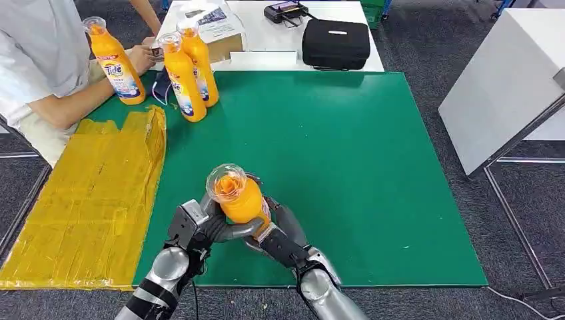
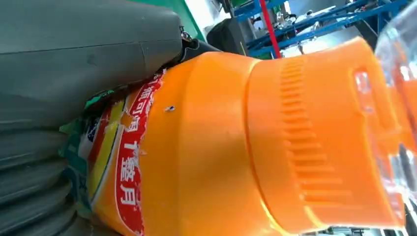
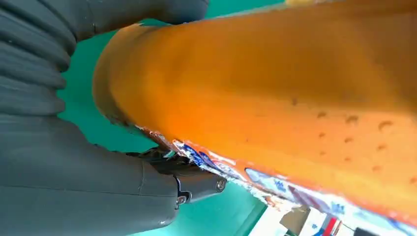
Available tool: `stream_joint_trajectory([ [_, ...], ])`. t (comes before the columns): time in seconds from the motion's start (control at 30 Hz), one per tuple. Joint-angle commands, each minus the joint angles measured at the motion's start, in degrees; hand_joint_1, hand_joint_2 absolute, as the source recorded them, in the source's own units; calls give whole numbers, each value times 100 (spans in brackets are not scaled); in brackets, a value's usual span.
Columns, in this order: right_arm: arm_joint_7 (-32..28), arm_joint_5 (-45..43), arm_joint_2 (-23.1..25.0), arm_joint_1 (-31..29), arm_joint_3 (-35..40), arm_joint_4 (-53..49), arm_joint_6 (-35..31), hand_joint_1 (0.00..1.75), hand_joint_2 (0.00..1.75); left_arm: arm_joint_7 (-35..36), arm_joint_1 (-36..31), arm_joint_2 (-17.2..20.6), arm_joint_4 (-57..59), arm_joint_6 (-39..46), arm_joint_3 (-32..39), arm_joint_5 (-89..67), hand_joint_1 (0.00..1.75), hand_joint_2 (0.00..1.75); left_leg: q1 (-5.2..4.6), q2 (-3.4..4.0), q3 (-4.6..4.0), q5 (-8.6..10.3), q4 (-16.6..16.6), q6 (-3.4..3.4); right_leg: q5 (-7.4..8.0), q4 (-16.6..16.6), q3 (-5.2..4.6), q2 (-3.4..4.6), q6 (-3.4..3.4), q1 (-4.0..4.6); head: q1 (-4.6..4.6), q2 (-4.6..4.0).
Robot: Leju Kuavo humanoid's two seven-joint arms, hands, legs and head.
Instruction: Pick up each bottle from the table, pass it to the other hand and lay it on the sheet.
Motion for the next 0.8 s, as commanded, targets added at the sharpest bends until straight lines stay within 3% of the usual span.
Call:
stream_joint_trajectory([
  [0.03,-55,-28,-231,-142,196,-171,-54,175,175,56,-270,-19,642,44,117,-37,175,175,7,-2,25,-8,-2,-8,-7,-7,29,11,-8,5,2,0],
  [0.13,-80,-42,-256,-98,149,-263,-110,175,175,43,-261,-1,593,97,159,-57,175,175,10,1,38,-17,2,-11,-13,-6,43,19,-11,7,2,0],
  [0.17,-101,-76,-261,-45,101,-365,-149,127,175,29,-246,13,511,176,196,-84,175,175,8,0,34,-14,0,-10,-11,-6,38,16,-10,6,0,0],
  [0.2,-114,-110,-268,-8,59,-443,-175,14,175,26,-240,31,449,239,225,-109,175,175,10,0,39,-16,1,-11,-13,-6,44,18,-11,7,2,0],
  [0.23,-136,-140,-274,49,0,-563,-242,0,175,31,-241,74,360,340,226,-203,175,175,17,-3,64,-30,7,-17,-26,-5,73,25,-18,12,0,0],
  [0.27,-150,-182,-286,94,-48,-686,-262,0,175,43,-247,124,267,500,229,-351,175,175,25,-6,95,-46,10,-25,-40,-7,107,34,-27,18,2,0],
  [0.3,-182,-213,-322,163,-110,-868,-313,0,175,55,-289,195,142,996,258,-782,175,175,16,-1,55,-30,10,-17,-25,-1,63,25,-18,12,2,0],
  [0.63,-176,-212,-357,224,-128,-1024,-297,0,175,113,-309,204,48,976,278,-794,175,175,6,-6,12,-4,-1,-6,-4,-6,14,3,-6,4,0,0],
  [0.8,-292,-253,-436,446,-309,-1765,-502,0,175,1044,-904,484,441,3434,563,-3772,175,175,13,-17,24,-12,8,-13,-14,2,32,0,-13,10,0,0],
])
